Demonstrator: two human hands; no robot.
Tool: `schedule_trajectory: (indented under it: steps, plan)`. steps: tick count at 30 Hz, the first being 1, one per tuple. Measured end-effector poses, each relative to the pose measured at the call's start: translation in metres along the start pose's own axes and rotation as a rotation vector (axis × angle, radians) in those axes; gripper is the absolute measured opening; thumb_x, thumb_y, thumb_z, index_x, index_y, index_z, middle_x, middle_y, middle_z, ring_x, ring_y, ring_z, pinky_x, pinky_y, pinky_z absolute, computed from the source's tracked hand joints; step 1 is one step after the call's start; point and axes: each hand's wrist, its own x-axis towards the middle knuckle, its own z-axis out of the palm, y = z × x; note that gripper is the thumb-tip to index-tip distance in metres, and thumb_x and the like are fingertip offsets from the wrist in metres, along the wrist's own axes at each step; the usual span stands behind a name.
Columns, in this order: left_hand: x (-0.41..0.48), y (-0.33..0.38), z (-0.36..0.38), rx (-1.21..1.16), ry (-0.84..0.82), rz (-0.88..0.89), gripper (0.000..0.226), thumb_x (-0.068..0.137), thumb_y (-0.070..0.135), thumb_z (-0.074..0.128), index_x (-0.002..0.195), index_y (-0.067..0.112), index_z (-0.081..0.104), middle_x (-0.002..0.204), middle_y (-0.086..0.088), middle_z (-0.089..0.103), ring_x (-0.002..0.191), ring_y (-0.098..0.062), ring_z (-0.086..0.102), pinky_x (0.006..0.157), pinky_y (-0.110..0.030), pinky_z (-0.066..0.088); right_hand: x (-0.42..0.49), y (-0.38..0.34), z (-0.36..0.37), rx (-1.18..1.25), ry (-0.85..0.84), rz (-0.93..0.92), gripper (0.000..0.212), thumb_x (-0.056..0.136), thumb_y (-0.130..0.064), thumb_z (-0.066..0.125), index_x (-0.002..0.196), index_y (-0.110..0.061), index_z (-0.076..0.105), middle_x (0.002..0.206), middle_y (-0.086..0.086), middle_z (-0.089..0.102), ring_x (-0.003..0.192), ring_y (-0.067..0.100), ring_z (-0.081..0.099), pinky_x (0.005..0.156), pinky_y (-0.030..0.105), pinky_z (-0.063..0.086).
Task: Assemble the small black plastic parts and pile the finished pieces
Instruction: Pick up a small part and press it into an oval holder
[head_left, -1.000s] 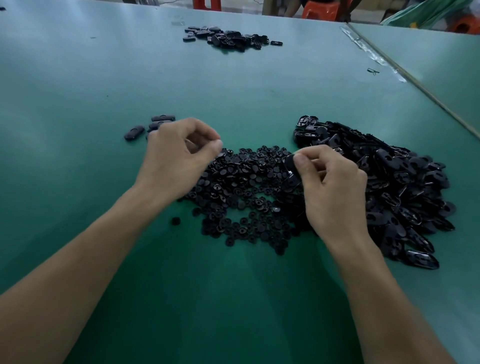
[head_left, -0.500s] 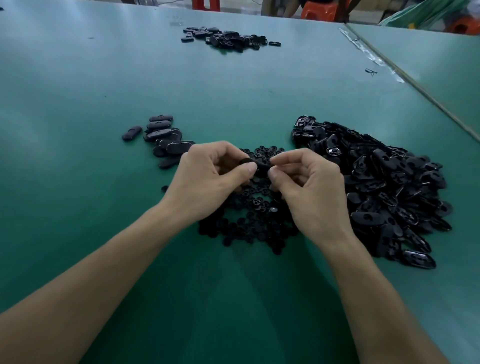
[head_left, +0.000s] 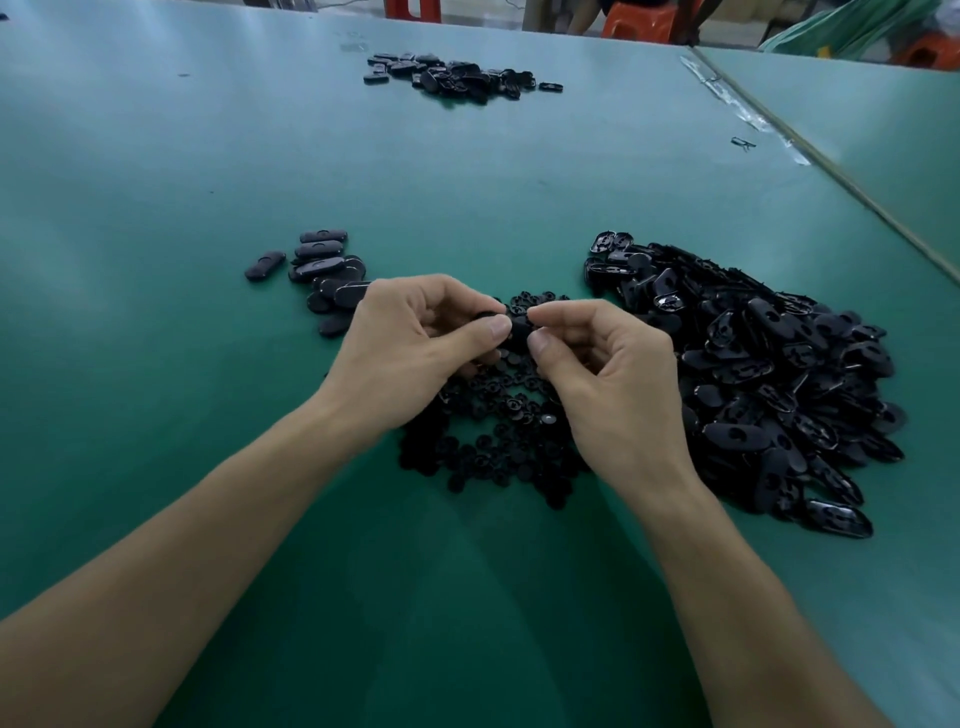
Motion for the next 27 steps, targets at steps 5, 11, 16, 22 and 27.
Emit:
schedule_trajectory:
  steps: [5,11,16,22,27]
  plan:
    - [0.001,-0.001,-0.002,0.1,-0.015,0.06,0.017,0.075,0.032,0.081,0.088,0.024,0.074,0.071,0.004,0.072,0.059,-0.006,0.059,0.059,-0.023,0.049,0.0,-0.004,0.001,0.078,0.029,-0.044,0.024,0.09,-0.007,0.069,0.091,-0.031,0.07,0.086,-0.01,0.076,0.083,0.006,0.072,0.078,0.022,0.054]
    - [0.002,-0.005,-0.001,0.197,0.054,0.129,0.01,0.079,0.033,0.077,0.089,0.035,0.075,0.074,0.009,0.073,0.064,0.0,0.059,0.062,-0.014,0.044,-0.004,-0.004,0.003,-0.129,0.0,-0.083,0.017,0.09,-0.011,0.071,0.101,-0.024,0.071,0.092,-0.01,0.073,0.089,0.002,0.068,0.084,0.019,0.053]
    - [0.006,-0.005,-0.004,0.126,0.176,0.143,0.007,0.078,0.031,0.079,0.08,0.035,0.074,0.077,0.01,0.075,0.07,-0.004,0.066,0.072,-0.033,0.054,-0.009,-0.002,0.006,-0.755,-0.268,-0.119,0.033,0.091,-0.047,0.067,0.119,-0.03,0.07,0.102,-0.008,0.06,0.103,0.014,0.047,0.09,0.028,0.039]
    - [0.006,-0.006,-0.005,0.109,0.172,0.16,0.006,0.078,0.031,0.082,0.082,0.035,0.079,0.079,0.012,0.076,0.068,-0.005,0.068,0.071,-0.029,0.056,-0.011,-0.006,0.008,-0.722,-0.288,-0.112,0.017,0.095,-0.037,0.065,0.107,-0.029,0.075,0.093,-0.009,0.056,0.1,0.015,0.045,0.088,0.029,0.039]
    - [0.007,-0.005,-0.005,0.077,0.195,0.168,0.008,0.077,0.03,0.082,0.082,0.034,0.078,0.076,0.013,0.076,0.067,-0.004,0.065,0.068,-0.02,0.053,-0.011,-0.005,0.01,-0.671,-0.232,-0.127,0.015,0.099,-0.031,0.06,0.104,-0.023,0.072,0.095,-0.005,0.061,0.097,0.016,0.049,0.085,0.029,0.039]
